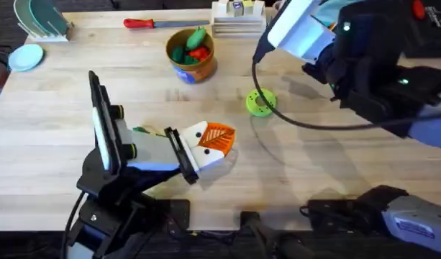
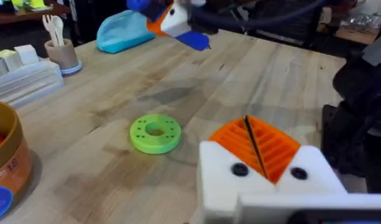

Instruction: Pick up the gripper from the table and insert it into the empty holder that is missing its gripper. Then pick up a screw, insert it into the mounting hole, and use the screwdriver to tighten it. Finally, clean up the table by picking up the vegetable and placing it into the bucket.

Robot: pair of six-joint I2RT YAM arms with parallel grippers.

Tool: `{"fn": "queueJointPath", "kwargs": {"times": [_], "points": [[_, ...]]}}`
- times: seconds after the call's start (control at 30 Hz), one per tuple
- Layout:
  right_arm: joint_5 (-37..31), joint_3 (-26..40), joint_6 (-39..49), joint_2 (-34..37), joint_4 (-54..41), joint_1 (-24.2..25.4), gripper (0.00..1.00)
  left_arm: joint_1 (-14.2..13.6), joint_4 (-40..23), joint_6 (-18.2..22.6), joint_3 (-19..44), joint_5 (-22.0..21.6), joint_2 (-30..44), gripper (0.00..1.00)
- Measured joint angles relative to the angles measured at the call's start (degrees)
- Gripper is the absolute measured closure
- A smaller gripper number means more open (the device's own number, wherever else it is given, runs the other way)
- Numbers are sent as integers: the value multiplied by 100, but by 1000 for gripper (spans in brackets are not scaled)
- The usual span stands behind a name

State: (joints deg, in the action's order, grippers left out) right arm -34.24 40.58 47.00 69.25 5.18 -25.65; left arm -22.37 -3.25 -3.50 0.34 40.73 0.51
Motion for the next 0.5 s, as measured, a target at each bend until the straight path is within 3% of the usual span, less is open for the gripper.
{"fn": "queueJointPath", "kwargs": {"times": [0.2, 0.5], "points": [[-94, 0, 849, 1058, 38, 455, 985, 0, 0, -1, 0, 0, 0, 992], [-172, 6, 1305, 2477, 94, 476, 985, 0, 0, 1, 0, 0, 0, 992]]}}
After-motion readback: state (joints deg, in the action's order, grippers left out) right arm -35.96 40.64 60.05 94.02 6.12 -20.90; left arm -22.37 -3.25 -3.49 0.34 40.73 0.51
